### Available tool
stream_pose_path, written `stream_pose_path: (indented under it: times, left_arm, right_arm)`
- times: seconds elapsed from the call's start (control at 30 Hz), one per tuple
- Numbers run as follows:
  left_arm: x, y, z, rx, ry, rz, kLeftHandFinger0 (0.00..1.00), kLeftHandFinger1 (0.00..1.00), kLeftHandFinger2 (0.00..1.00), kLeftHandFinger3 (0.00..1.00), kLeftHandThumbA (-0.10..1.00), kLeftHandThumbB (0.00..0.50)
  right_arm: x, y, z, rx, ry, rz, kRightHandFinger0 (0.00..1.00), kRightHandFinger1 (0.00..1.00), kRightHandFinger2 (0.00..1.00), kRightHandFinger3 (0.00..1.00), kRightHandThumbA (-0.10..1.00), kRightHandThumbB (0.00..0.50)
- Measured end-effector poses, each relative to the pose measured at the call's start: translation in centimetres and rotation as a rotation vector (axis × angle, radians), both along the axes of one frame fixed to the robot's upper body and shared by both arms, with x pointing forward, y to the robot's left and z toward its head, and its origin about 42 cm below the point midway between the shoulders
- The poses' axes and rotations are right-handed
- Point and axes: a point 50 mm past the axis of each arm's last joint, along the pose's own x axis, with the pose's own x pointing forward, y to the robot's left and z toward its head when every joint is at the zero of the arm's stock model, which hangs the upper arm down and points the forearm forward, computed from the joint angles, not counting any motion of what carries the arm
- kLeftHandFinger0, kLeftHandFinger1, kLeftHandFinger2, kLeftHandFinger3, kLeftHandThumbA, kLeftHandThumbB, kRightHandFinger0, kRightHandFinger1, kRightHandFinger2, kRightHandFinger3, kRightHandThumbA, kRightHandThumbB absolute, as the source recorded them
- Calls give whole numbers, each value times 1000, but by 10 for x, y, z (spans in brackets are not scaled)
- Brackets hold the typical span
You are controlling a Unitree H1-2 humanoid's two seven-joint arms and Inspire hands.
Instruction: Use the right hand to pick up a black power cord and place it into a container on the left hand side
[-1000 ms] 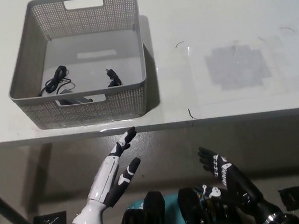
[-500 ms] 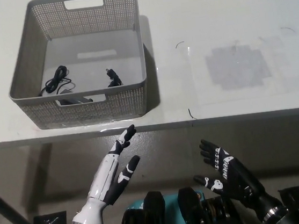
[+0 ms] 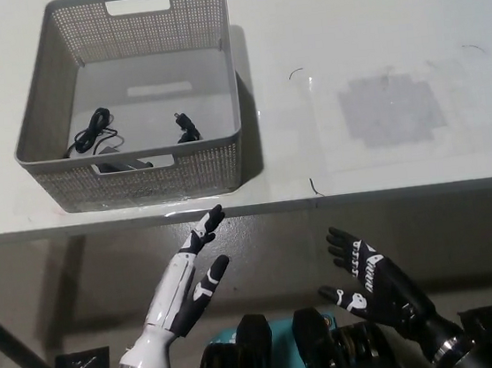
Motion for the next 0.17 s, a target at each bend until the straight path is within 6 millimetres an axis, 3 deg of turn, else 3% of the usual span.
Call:
stream_pose_path:
  times: [0.17]
  left_arm:
    - [0, 0, 0, -1, 0, -1, 1000, 1000, 1000, 1000, 1000, 239]
  right_arm:
    - [1, 0, 0, -8, 0, 7, 1000, 1000, 1000, 1000, 1000, 379]
